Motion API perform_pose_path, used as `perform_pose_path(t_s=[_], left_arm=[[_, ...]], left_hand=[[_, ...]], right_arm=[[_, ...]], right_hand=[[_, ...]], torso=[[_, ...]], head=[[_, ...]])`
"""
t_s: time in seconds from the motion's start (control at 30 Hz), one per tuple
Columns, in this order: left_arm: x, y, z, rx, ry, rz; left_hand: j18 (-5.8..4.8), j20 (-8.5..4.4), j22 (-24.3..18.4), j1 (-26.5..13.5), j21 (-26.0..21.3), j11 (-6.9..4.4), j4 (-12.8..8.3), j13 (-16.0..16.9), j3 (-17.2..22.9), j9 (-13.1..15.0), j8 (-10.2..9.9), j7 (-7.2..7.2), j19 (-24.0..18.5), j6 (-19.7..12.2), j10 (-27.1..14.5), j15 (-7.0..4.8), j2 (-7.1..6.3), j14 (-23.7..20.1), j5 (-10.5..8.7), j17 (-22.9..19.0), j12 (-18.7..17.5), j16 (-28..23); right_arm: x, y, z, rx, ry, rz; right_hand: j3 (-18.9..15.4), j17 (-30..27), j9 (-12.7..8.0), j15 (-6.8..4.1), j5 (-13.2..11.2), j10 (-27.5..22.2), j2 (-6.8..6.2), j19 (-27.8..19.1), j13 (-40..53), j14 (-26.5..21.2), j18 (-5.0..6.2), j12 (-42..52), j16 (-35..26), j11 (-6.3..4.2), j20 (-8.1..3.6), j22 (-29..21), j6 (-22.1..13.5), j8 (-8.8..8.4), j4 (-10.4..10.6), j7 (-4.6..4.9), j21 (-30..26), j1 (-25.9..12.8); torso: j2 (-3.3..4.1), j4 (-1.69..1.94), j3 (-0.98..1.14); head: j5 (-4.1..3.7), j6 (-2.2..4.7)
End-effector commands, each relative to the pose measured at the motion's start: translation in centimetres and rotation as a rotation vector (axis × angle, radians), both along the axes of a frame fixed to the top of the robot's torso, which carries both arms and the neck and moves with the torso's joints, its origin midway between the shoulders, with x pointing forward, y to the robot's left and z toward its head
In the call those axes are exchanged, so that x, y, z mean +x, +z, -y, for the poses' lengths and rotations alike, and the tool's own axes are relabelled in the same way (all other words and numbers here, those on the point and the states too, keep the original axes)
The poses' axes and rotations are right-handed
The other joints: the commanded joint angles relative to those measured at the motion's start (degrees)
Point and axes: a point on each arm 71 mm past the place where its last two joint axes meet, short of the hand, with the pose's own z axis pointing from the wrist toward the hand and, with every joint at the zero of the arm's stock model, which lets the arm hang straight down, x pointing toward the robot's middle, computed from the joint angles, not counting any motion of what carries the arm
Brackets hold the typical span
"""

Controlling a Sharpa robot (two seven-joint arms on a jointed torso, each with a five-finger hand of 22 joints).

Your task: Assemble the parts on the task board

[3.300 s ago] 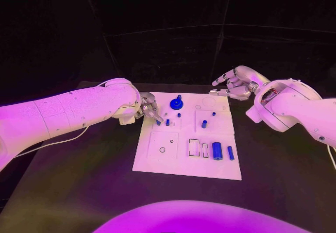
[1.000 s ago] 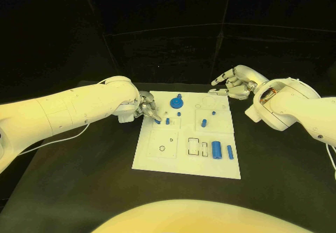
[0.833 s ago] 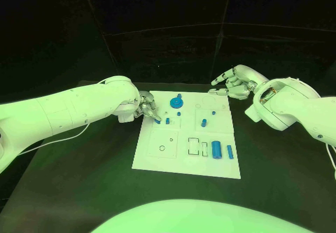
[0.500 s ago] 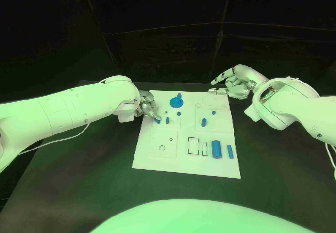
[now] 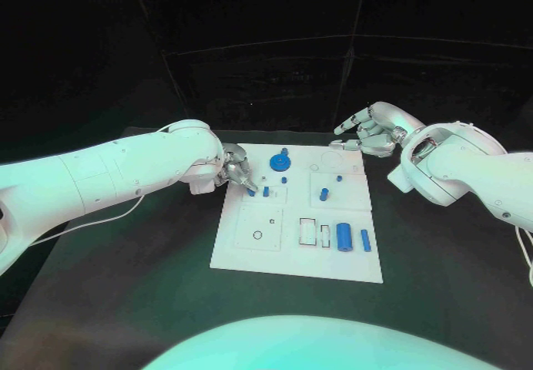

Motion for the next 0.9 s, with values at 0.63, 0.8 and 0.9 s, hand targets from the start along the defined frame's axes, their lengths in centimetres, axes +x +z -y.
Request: perform_pose_path(t_s=[0.63, 0.8, 0.9], left_arm=[[0.12, -0.06, 0.22, 0.013, 0.017, -0.012], [0.09, -0.06, 0.15, 0.016, 0.019, -0.014], [0.08, -0.06, 0.12, 0.018, 0.022, -0.013]], left_hand=[[-0.23, -0.77, 3.44, -1.45, 0.78, -0.75, -5.39, 1.00, 5.64, 1.00, 1.61, -0.71, 0.60, 1.77, 1.25, -1.08, -0.33, 6.03, 0.58, 15.09, 1.17, 0.18], [-0.29, -0.99, 3.67, -1.57, 0.96, -0.93, -5.83, 1.10, 6.18, 1.57, 2.06, -0.86, 0.72, 1.78, 1.49, -1.26, -0.66, 6.03, 2.22, 15.09, 1.27, 0.18], [-0.32, -1.05, 3.78, -1.62, 1.05, -0.98, -6.03, 1.14, 6.42, 1.79, 2.23, -0.91, 0.78, 1.79, 1.59, -1.31, -0.82, 6.03, 2.87, 15.09, 1.31, 0.18]], right_arm=[[0.00, 0.14, -0.15, 0.002, 0.009, 0.004], [0.00, 0.13, -0.14, 0.002, 0.010, 0.005], [0.01, 0.13, -0.16, 0.002, 0.010, 0.005]], right_hand=[[-0.32, -0.07, 0.09, 0.12, 0.38, -0.34, 0.62, -0.33, 0.39, 0.91, 0.51, -0.11, 0.23, -0.12, 0.06, -0.07, 0.42, 0.32, -0.04, -0.02, -0.18, 0.11], [-0.32, -0.07, 0.09, 0.12, 0.38, -0.34, 0.62, -0.33, 0.39, 0.91, 0.51, -0.11, 0.23, -0.12, 0.06, -0.07, 0.42, 0.32, -0.04, -0.02, -0.18, 0.11], [-0.32, -0.07, 0.09, 0.12, 0.38, -0.34, 0.62, -0.33, 0.39, 0.91, 0.51, -0.11, 0.23, -0.12, 0.06, -0.07, 0.42, 0.32, -0.04, -0.02, -0.18, 0.11]], torso=[[-0.04, 0.04, -0.07], [-0.03, 0.03, -0.08], [-0.02, 0.02, -0.08]], head=[[-0.14, -0.19], [-0.10, -0.19], [-0.07, -0.22]])
